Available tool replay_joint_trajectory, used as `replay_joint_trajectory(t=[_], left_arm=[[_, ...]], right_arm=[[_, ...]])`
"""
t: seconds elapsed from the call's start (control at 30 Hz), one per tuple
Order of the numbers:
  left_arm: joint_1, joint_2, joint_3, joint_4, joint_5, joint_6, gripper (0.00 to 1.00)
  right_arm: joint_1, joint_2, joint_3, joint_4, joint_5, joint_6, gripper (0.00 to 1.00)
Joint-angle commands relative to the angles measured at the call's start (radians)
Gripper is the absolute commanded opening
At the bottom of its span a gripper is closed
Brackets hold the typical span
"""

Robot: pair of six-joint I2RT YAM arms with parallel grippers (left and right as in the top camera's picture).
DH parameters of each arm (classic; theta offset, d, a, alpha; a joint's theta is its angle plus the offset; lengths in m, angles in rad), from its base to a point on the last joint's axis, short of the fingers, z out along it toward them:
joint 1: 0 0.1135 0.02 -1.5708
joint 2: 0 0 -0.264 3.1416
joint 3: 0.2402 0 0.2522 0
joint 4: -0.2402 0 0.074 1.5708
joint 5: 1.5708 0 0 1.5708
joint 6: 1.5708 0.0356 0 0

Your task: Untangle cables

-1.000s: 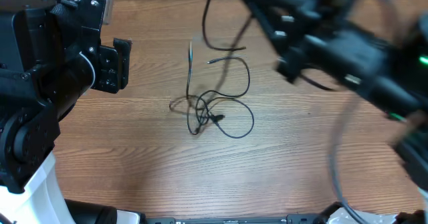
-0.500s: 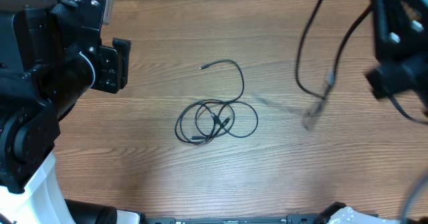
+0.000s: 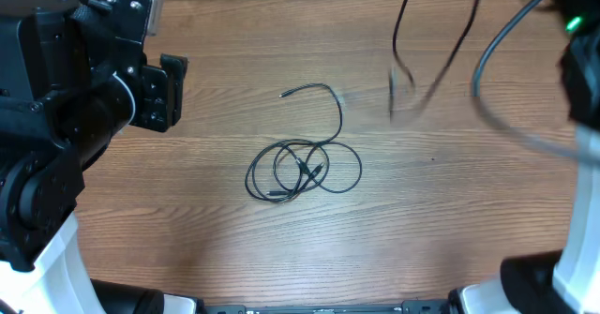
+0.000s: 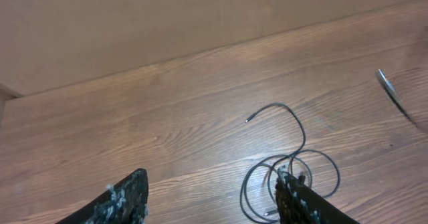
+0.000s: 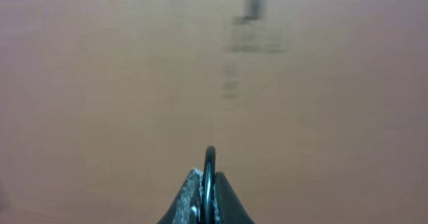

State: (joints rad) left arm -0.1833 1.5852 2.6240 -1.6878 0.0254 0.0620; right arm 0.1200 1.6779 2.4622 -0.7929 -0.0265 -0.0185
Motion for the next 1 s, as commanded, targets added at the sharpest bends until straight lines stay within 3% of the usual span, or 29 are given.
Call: replay_joint_trajectory(t=[0.0, 0.27, 0.43, 0.63, 0.8, 0.97], left_arm=[[-0.006, 0.003, -0.004, 0.003, 0.024, 0.017, 0.61], [-0.006, 0.003, -0.004, -0.001, 0.026, 0.02, 0.58], [-0.006, 0.005, -0.004, -0.002, 0.023, 0.058, 0.61], [-0.006, 0.004, -0.004, -0.002, 0.024, 0.076, 0.63], [-0.007, 0.004, -0.004, -0.001, 0.029, 0.072, 0.63], [-0.007, 0.004, -0.004, -0.001, 0.068, 0.072, 0.62]], right_arm=[[-0.175, 0.032, 0.01, 0.07, -0.114, 0.028, 0.04], [-0.579, 0.171, 0.01, 0.252, -0.118, 0.04, 0.04], [-0.736, 0.308, 0.01, 0.349, -0.285, 0.049, 0.04], [-0.776, 0.544, 0.01, 0.396, -0.315, 0.074, 0.04], [-0.776, 0.744, 0.009, 0.322, -0.315, 0.074, 0.04], [-0.776, 0.818, 0.009, 0.29, -0.312, 0.075, 0.04]])
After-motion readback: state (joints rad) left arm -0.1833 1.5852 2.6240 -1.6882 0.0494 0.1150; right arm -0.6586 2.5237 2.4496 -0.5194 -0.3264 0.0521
